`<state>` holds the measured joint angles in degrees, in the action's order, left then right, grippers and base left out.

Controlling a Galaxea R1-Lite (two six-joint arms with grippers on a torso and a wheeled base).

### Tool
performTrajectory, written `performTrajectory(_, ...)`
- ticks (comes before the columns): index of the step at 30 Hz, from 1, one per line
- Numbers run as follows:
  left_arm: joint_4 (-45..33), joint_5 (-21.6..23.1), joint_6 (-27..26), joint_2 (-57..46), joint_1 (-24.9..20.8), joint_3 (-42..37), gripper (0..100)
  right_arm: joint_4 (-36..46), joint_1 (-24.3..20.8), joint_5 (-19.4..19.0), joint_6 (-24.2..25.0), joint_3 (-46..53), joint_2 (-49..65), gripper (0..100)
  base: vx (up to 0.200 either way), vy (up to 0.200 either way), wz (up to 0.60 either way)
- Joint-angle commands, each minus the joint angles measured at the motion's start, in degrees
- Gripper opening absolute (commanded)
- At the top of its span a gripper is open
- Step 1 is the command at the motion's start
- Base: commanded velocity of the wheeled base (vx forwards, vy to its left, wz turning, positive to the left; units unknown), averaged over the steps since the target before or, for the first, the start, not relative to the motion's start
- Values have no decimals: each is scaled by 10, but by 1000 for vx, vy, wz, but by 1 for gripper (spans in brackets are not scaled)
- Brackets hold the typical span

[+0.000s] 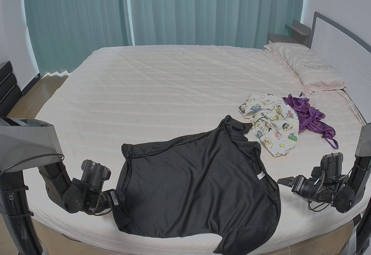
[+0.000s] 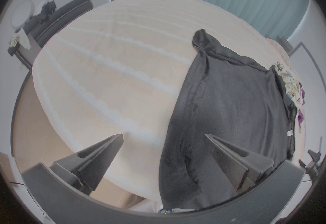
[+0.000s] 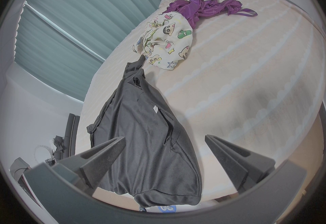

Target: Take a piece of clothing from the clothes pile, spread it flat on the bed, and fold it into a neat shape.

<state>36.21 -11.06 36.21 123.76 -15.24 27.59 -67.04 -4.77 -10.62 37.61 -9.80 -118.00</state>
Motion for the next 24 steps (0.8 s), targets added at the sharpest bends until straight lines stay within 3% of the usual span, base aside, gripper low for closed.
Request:
performTrajectory(1,-5,75,-11,-70,54,-22,100,0,-6,0,0,3,0,100,0,0,0)
performTrajectory(3,-7,95,-12,-97,52,-31,100,0,-6,0,0,3,0,100,0,0,0)
performTrajectory(7,-9,94,-15,-109,30,-35,100,0,-6,0,0,3,0,100,0,0,0)
performTrajectory(11,-9,68,-16,-95,-30,-53,100,0,-6,1,0,4,1,100,0,0,0)
performTrajectory(17,-3,-24,-17,0,-97,-45,100,0,-5,0,0,5,6,100,0,0,0)
performTrajectory(24,-10,-36,-19,9,-125,-49,100,-1,-2,0,0,4,5,100,0,0,0)
